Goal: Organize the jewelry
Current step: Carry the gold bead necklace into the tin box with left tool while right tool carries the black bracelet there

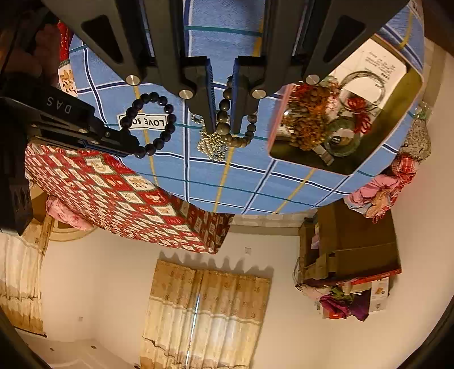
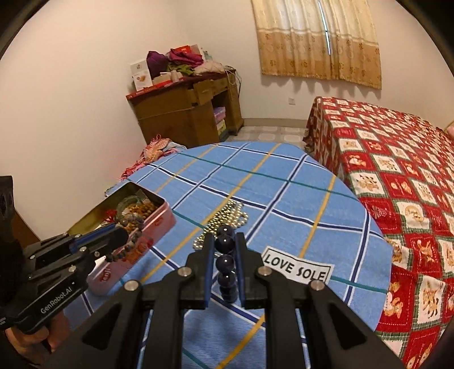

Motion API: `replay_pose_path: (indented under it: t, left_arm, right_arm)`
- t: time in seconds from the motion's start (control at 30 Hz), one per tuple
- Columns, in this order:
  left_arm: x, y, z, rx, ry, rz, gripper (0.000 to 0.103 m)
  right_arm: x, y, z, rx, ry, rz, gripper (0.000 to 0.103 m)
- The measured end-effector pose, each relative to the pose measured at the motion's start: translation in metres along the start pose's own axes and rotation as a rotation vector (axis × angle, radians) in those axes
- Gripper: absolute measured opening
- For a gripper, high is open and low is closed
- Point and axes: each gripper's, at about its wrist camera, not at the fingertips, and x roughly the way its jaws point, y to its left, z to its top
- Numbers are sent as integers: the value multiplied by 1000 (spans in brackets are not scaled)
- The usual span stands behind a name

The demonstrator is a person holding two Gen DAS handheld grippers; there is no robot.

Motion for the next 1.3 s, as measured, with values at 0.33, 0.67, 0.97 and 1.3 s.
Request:
replay_pose_path:
  t: [0.33, 0.67, 0.97, 1.3]
  left_arm:
    - [-14, 20, 3, -32, -23, 37, 9]
    - [-22, 34, 4, -54, -39, 67, 9]
    - [-26, 48, 4, -76, -44, 98, 9]
    - [-29, 72, 6, -112, -45, 145, 9]
  right_arm:
    - [-1, 21, 8, -50, -21, 31, 17]
    - [0, 42, 15, -95, -28, 56, 16]
    - [4, 61, 18, -127, -31, 87, 16]
    - [13, 86, 23, -166, -37, 142, 16]
